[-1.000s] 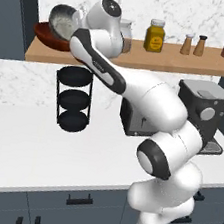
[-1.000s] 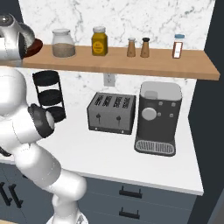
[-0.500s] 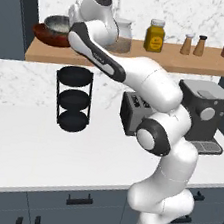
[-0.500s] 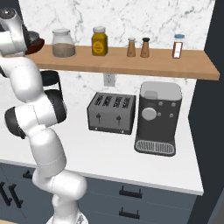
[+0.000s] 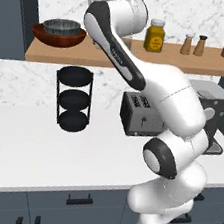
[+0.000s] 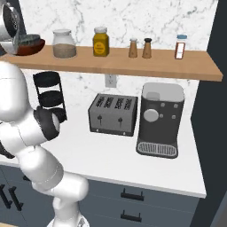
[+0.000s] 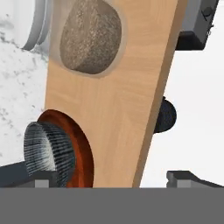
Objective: Pick up the bowls on the counter and stack them on top of one another in the open cabinet. Place the smaller bowl on top of the larger bowl.
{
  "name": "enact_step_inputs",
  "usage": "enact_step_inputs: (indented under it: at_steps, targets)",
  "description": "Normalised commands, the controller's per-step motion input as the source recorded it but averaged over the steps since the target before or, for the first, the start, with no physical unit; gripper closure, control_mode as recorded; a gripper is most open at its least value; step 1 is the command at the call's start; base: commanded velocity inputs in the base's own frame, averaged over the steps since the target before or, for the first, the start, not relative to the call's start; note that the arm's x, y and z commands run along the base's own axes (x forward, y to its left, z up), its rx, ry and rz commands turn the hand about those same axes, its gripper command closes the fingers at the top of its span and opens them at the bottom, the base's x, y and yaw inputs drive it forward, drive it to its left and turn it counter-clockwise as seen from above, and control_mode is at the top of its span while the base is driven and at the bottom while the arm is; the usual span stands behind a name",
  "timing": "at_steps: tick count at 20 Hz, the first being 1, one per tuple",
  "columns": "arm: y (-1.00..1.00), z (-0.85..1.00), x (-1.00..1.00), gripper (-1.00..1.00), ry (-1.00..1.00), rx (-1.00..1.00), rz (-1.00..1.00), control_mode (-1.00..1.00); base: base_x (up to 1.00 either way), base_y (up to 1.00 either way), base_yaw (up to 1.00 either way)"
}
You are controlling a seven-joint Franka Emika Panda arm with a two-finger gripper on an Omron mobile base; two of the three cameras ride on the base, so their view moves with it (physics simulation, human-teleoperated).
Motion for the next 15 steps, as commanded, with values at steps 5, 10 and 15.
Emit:
enact_step_inputs:
  at_steps: [5,10,15]
  targets:
    - [-1.0,-0.96,-1.0,-1.0,-0.03,0.01,0.0,-1.0,0.0,0.0,0.0]
    - [-1.0,-1.0,-1.0,-1.0,0.0,0.0,0.0,-1.0,0.0,0.0,0.0]
    - [-1.0,-1.0,-1.0,-1.0,-0.02,0.0,0.0,-1.0,0.0,0.0,0.0]
